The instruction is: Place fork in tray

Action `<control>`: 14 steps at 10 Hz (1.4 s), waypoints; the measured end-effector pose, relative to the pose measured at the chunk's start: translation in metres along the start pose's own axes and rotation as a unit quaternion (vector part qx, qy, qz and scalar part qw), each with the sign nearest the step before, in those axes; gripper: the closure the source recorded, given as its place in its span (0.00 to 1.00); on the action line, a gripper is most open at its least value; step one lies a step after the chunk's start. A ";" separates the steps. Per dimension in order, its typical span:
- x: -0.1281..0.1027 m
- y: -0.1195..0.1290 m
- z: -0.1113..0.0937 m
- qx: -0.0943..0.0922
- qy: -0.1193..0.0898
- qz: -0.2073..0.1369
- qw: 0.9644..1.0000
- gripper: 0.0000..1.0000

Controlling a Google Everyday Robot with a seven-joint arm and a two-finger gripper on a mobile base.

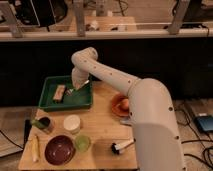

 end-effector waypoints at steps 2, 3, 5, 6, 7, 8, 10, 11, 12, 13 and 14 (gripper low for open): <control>0.001 0.000 0.008 -0.008 -0.009 -0.003 1.000 1.00; 0.000 -0.001 0.014 -0.012 -0.016 -0.006 1.000 1.00; 0.001 -0.001 0.025 -0.019 -0.031 -0.007 0.999 1.00; 0.001 -0.001 0.028 -0.021 -0.036 -0.007 0.999 1.00; 0.001 -0.002 0.031 -0.023 -0.043 -0.006 0.999 0.94; 0.001 -0.002 0.033 -0.024 -0.047 -0.006 0.999 0.86; 0.001 0.001 0.032 -0.019 -0.058 -0.002 0.998 0.64; 0.002 0.002 0.030 -0.013 -0.063 0.000 0.998 0.53; 0.002 0.002 0.029 -0.008 -0.068 0.001 0.998 0.44; 0.002 0.003 0.028 -0.003 -0.072 0.002 0.997 0.36; 0.003 0.003 0.026 0.002 -0.076 0.004 0.997 0.25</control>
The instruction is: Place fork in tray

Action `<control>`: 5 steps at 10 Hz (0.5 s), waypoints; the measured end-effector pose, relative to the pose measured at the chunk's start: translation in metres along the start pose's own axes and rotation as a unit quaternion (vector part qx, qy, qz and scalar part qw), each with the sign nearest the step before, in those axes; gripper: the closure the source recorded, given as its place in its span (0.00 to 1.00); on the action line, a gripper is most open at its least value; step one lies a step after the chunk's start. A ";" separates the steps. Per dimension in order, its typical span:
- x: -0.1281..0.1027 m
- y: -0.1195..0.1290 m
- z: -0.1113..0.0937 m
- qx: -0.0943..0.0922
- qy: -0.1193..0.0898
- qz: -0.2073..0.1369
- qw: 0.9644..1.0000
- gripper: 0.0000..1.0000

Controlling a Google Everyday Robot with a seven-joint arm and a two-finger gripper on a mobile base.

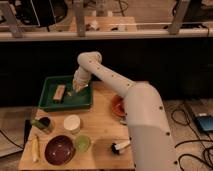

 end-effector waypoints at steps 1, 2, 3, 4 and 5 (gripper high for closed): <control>0.001 0.000 -0.001 0.002 -0.002 0.001 1.000 0.21; 0.001 0.000 -0.001 0.004 -0.004 0.001 1.000 0.20; 0.000 0.000 -0.001 0.004 -0.004 0.001 1.000 0.20; 0.000 0.000 -0.001 0.006 -0.005 0.001 1.000 0.20; 0.000 0.000 -0.001 0.007 -0.004 0.000 1.000 0.20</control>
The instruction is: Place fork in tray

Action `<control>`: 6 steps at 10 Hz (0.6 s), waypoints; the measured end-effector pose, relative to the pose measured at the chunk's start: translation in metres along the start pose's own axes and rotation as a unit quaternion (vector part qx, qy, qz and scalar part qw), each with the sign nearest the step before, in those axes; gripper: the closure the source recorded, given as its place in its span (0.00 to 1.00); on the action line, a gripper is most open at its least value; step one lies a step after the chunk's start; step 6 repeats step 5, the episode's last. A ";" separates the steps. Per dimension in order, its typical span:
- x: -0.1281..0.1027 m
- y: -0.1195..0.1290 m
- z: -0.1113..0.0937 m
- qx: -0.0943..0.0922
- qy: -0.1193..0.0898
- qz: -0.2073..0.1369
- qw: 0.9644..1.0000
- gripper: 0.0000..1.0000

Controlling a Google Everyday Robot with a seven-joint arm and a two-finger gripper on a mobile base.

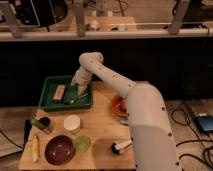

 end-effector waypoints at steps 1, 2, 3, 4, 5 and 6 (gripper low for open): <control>0.000 0.000 -0.002 0.002 0.001 0.000 1.000 0.20; 0.000 0.000 -0.004 0.004 0.001 -0.001 1.000 0.20; 0.000 -0.001 -0.007 0.007 0.001 0.000 1.000 0.20; 0.002 0.000 -0.012 0.011 0.002 0.001 1.000 0.20; 0.001 0.000 -0.016 0.016 -0.001 0.002 1.000 0.20; 0.001 0.000 -0.016 0.016 -0.001 0.002 1.000 0.20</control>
